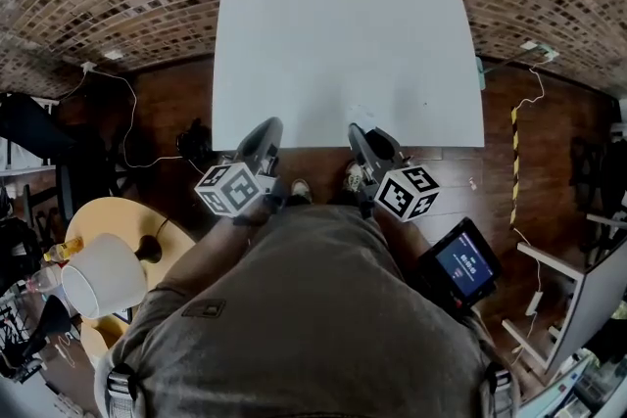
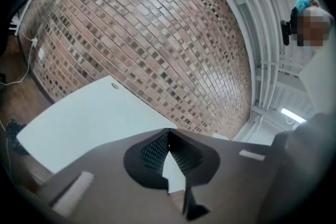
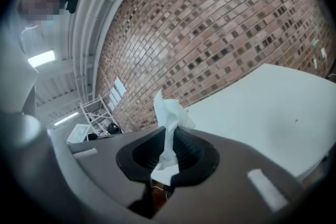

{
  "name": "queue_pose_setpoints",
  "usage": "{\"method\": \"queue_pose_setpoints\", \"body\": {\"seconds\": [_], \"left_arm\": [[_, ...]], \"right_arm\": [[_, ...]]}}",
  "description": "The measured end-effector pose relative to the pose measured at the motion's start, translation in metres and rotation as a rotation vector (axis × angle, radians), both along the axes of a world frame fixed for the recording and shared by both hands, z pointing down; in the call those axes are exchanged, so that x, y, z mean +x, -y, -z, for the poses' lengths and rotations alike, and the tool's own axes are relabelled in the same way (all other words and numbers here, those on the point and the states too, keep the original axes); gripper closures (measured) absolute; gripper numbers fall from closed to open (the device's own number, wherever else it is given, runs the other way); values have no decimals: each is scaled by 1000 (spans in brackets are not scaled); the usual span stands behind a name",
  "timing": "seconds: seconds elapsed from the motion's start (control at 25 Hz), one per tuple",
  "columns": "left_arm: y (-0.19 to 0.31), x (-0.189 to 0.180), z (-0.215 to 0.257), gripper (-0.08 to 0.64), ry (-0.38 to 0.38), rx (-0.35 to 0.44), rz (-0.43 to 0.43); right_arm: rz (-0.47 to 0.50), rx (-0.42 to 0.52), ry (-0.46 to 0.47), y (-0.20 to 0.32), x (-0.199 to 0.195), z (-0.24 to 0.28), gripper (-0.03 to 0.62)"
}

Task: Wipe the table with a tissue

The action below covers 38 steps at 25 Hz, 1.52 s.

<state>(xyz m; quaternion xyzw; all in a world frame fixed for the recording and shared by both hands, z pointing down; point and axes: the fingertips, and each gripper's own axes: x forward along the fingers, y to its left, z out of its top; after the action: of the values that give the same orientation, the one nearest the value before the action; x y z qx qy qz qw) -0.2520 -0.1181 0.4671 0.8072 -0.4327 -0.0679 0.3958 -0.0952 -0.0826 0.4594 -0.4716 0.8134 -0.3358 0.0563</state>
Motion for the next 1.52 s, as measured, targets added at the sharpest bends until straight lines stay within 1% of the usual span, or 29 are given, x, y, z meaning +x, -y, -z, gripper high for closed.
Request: {"method": "queue_pose_setpoints", "body": {"seconds": [0.2, 0.56, 0.8, 0.96, 1.24, 1.4, 1.52], "left_arm": [[9, 33, -5, 558, 12, -20, -44], [21, 125, -11, 558, 20, -37, -125], [24, 172, -16, 558, 22, -37, -187], [31, 189, -16, 558, 24, -42, -235], [34, 208, -18, 558, 8, -76, -338], [35, 216, -24, 558, -7, -87, -349], [33, 220, -28, 558, -3, -98, -347]], "right_arm": [[-21, -7, -1, 11, 29, 0, 541], [-83, -37, 6, 13, 113, -15, 541], [-175, -41, 2, 9, 169, -23, 541], [-252, -41, -4, 11, 194, -23, 541], [-378, -86, -30, 0, 217, -22, 541], [-419, -110, -56, -3, 232, -33, 541], [-411, -127, -89, -2, 242, -43, 541]]}}
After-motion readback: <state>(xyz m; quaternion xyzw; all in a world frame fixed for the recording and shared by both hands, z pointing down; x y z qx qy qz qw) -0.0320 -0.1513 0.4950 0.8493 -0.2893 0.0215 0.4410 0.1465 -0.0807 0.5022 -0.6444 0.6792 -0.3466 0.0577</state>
